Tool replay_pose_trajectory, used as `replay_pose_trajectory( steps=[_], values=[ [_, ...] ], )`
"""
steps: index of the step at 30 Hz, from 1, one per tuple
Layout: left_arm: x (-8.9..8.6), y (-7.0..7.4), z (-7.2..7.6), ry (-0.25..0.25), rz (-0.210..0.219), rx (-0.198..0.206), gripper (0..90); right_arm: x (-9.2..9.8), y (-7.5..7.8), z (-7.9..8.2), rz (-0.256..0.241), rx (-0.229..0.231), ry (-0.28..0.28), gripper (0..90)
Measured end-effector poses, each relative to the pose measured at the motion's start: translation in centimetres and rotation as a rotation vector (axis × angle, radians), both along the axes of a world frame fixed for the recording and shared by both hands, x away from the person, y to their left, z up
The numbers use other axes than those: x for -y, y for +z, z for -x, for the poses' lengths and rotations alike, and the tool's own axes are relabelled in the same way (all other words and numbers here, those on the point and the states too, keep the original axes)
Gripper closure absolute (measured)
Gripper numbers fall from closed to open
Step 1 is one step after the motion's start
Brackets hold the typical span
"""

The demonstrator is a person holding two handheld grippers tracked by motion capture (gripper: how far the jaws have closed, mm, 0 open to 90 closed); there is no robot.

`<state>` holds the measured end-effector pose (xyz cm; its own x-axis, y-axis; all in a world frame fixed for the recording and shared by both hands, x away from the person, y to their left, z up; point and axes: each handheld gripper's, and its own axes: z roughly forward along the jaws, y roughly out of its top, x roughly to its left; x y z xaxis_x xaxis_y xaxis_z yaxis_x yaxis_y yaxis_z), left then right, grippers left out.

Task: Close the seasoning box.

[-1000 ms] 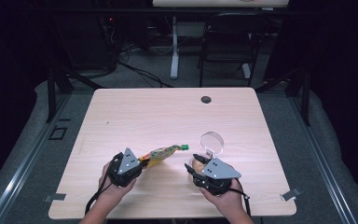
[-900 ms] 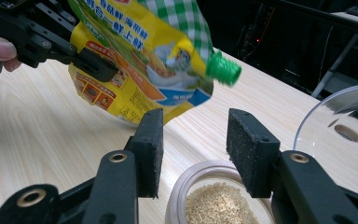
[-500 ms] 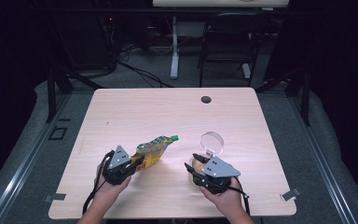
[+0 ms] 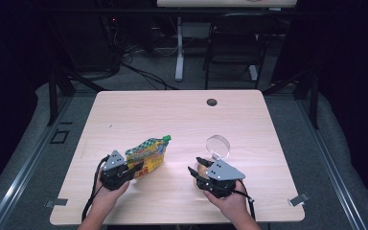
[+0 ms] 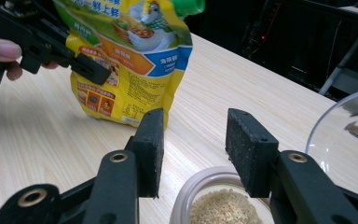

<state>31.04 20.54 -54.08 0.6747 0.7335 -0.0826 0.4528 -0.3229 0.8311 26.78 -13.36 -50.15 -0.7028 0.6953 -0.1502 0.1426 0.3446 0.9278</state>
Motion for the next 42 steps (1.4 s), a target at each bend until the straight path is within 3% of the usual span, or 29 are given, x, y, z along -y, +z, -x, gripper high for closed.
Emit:
replay_pose_trajectory(
  steps=[5, 16, 27, 42],
  values=[
    [-0.7, -0.5, -0.1, 0.013, 0.046, -0.024, 84.7, -0.2, -0.1, -0.2, 0.000, -0.007, 0.008, 57.4],
    [-1.3, -0.8, 0.2, 0.008, 0.074, -0.024, 77.9, -0.2, -0.2, -0.5, 0.003, -0.018, 0.015, 57.4],
    [-1.8, -0.6, 0.6, 0.025, 0.103, -0.018, 60.2, -0.4, -0.3, -0.6, -0.002, -0.021, 0.026, 57.3],
    [-2.2, -0.5, 0.6, 0.011, 0.123, -0.023, 39.7, -0.1, -0.1, -0.7, -0.013, -0.038, 0.027, 55.1]
  ],
)
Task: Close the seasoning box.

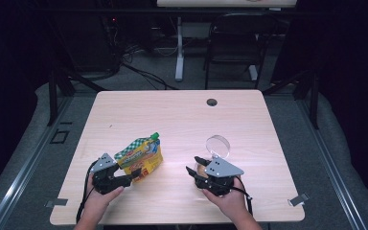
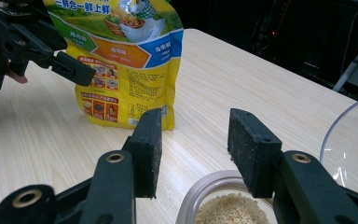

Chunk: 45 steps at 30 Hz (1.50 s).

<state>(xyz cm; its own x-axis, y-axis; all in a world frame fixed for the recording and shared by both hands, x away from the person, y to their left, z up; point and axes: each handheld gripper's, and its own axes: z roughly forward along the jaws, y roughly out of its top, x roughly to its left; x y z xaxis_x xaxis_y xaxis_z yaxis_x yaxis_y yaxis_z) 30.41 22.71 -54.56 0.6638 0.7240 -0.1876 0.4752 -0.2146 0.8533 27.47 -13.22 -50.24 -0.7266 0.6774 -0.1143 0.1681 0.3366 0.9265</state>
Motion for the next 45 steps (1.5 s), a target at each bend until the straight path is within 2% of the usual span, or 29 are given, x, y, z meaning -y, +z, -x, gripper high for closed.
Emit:
replay_pose_trajectory(
  steps=[7, 9, 11, 15, 23, 31, 36, 42, 45],
  values=[
    [-0.3, 0.4, 0.1, -0.032, 0.020, -0.020, 35.4, 0.8, 0.6, -0.2, -0.030, -0.018, -0.014, 53.0],
    [-0.3, 0.7, 0.1, -0.040, 0.008, -0.022, 33.7, 1.1, 0.8, -0.1, -0.035, -0.017, -0.026, 53.0],
    [-0.4, 0.8, 0.2, -0.037, 0.021, -0.026, 32.8, 1.5, 1.1, 0.0, -0.035, -0.021, -0.030, 53.1],
    [-0.4, 0.9, 0.2, -0.030, 0.015, -0.031, 31.7, 2.4, 1.9, 0.0, -0.062, -0.032, -0.056, 53.2],
    [-0.6, 1.3, 0.2, -0.017, 0.017, -0.016, 31.8, 4.4, 3.0, -0.5, -0.101, -0.063, -0.095, 55.6],
    [-0.5, 1.4, 0.2, -0.015, 0.014, -0.022, 31.8, 5.7, 3.9, -0.4, -0.116, -0.060, -0.135, 59.0],
    [-0.5, 1.6, 0.5, -0.020, -0.002, -0.018, 31.8, 6.0, 4.2, -0.3, -0.131, -0.068, -0.138, 58.9],
    [-0.7, 1.7, 0.8, -0.016, 0.006, -0.015, 31.8, 6.6, 4.9, -0.1, -0.133, -0.056, -0.149, 59.0],
    [-0.9, 1.7, 0.8, -0.014, -0.001, -0.014, 31.8, 7.2, 5.1, -0.1, -0.138, -0.053, -0.172, 62.1]
  ],
)
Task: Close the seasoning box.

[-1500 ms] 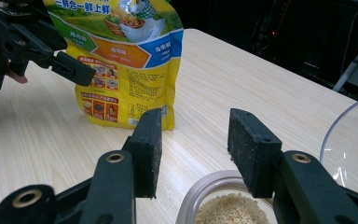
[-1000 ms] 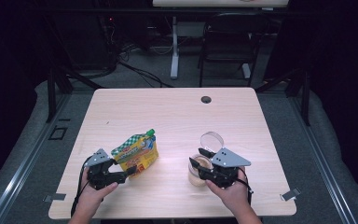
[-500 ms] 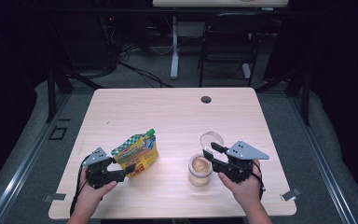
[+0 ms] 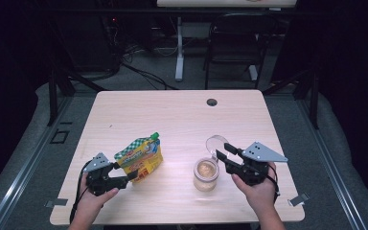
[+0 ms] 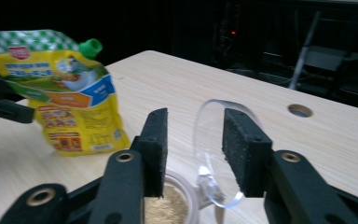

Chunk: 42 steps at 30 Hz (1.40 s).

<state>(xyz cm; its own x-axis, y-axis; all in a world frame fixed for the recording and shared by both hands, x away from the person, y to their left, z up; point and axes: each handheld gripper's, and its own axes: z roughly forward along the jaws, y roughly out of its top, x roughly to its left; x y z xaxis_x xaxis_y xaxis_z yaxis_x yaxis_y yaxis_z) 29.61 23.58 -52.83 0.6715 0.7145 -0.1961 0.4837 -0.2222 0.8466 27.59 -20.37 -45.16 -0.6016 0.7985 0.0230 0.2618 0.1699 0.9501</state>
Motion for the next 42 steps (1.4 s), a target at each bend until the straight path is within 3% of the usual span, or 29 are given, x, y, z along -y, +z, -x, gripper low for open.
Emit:
replay_pose_trajectory(
  steps=[3, 10, 22, 33, 42],
  values=[
    [0.0, 0.1, 0.0, 0.003, 0.006, 0.002, 31.8, 0.7, 0.0, -0.2, 0.005, -0.001, -0.031, 63.2],
    [0.1, 0.2, 0.1, -0.003, 0.015, 0.006, 32.1, 2.1, 0.3, -0.3, -0.033, 0.008, -0.076, 66.0],
    [0.2, 0.1, 0.0, -0.011, 0.005, 0.002, 32.2, 4.3, -0.6, -0.8, -0.037, -0.025, -0.153, 90.0],
    [0.3, 0.0, 0.1, -0.016, 0.002, 0.002, 32.7, 5.4, -2.2, -1.7, -0.031, -0.070, -0.206, 90.0],
    [0.5, 0.0, 0.0, -0.021, -0.007, 0.005, 32.8, 5.5, -3.1, -2.3, -0.028, -0.094, -0.208, 90.0]
  ],
)
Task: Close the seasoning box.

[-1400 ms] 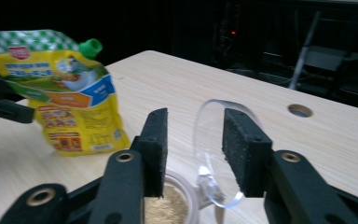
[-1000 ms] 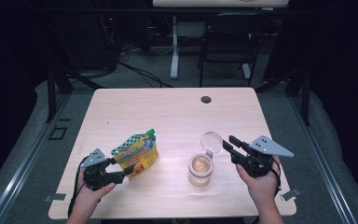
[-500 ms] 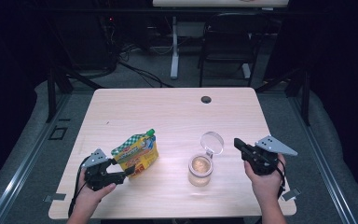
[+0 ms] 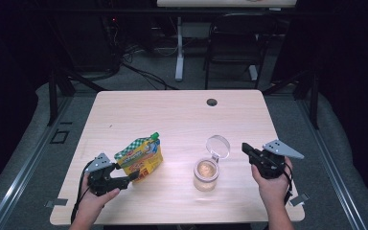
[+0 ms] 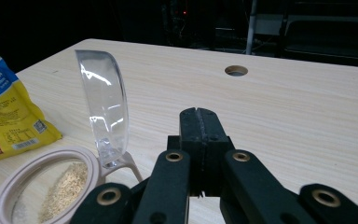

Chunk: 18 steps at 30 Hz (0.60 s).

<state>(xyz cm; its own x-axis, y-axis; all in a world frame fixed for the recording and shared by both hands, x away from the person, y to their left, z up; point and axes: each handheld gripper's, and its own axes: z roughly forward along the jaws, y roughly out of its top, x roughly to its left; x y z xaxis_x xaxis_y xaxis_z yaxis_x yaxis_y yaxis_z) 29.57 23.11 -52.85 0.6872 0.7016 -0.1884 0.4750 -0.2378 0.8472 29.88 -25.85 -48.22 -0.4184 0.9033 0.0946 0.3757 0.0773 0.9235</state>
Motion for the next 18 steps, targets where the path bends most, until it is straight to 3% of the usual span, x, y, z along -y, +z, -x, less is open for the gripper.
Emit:
replay_pose_trajectory(
  steps=[18],
  values=[
    [0.0, -0.1, 0.0, 0.005, 0.005, -0.005, 32.9, -0.9, -1.4, -1.2, 0.015, -0.045, 0.009, 90.0]
  ],
)
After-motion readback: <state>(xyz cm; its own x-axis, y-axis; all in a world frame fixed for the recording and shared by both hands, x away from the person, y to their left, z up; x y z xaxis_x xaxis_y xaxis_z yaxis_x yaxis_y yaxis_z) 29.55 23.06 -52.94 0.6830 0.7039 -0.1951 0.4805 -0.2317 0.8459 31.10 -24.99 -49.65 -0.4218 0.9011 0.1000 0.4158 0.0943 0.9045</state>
